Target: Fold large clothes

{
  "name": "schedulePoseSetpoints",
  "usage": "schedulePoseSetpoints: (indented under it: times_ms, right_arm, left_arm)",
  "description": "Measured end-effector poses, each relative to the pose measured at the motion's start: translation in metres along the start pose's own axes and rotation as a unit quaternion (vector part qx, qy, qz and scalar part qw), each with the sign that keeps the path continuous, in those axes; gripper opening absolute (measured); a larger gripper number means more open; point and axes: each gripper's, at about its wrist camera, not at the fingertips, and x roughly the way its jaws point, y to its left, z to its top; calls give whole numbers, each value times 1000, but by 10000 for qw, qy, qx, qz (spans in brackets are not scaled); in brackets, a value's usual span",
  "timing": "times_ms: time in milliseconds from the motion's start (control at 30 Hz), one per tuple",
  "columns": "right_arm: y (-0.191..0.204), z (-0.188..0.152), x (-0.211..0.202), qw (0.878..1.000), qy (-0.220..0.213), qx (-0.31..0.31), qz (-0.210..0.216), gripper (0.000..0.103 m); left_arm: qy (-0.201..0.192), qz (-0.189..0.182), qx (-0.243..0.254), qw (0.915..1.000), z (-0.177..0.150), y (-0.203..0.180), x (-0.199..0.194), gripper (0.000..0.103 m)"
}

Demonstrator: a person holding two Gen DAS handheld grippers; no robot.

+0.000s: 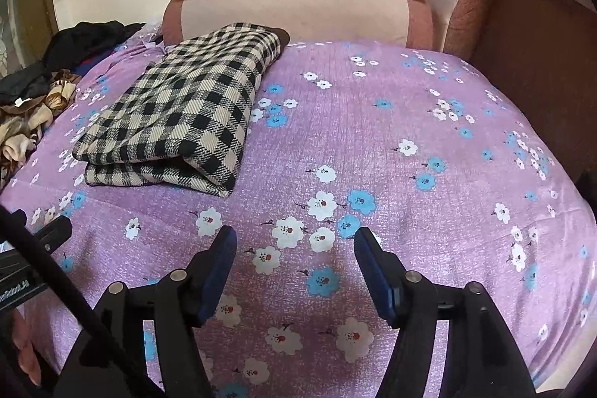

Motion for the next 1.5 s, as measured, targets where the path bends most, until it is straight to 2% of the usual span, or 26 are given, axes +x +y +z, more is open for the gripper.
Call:
schedulePoseSetpoints:
  times_ms: [267, 467, 1500]
  right_arm:
    - [-1, 1, 1, 10000, -18, 42, -45, 71]
    - [-1, 1, 5, 10000, 18, 10, -36, 71]
    - [1, -2, 8, 9999, 72, -101, -102, 74]
  left_arm:
    - [215, -155, -19, 9996, -2, -4, 1, 103]
    - [380, -136, -43, 9992, -5, -6, 7, 103]
    - [628, -252, 7, 9977, -11, -9, 15, 103]
